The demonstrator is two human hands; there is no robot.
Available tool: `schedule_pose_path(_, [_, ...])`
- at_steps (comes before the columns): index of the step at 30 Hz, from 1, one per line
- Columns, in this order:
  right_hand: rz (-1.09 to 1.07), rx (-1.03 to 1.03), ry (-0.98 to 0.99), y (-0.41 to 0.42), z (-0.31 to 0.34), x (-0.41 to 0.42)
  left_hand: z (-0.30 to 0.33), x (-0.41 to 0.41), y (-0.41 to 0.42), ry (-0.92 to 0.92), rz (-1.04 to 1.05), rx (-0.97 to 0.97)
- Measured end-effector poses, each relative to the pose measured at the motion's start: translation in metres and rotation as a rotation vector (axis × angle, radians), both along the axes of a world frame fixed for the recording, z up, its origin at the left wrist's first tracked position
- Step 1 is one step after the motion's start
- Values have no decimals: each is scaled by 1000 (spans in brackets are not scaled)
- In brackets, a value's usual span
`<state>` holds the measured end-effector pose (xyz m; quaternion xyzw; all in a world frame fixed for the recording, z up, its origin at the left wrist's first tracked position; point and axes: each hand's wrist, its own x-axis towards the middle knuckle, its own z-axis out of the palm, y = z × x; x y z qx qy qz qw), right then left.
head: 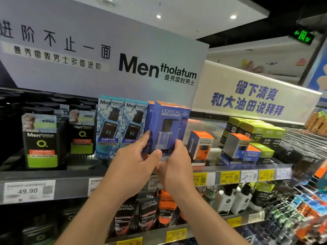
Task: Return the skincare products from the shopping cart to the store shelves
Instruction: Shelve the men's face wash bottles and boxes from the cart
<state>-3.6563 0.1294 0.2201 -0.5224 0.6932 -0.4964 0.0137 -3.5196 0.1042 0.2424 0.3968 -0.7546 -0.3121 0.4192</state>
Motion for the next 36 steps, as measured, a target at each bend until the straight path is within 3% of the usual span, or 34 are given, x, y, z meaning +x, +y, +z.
schedule_pose_path(7, [-4,77,-126,-6,-3,1,-4,0,-2,-57,12,25])
schedule_pose_path(17, [-6,46,45,-3,-7,-4,-3,1,-2,-104,20,42])
schedule_pose_path(28, [-62,68,56,-11,-12,-4,0,4,-7,-118,-4,58])
schedule_pose_path(33, [-67,114,-50,-15,-7,1,2,5,-11,-122,-10,47])
schedule_pose_path(36, [-80,95,40,-12,-7,-3,2,5,-10,-112,-21,47])
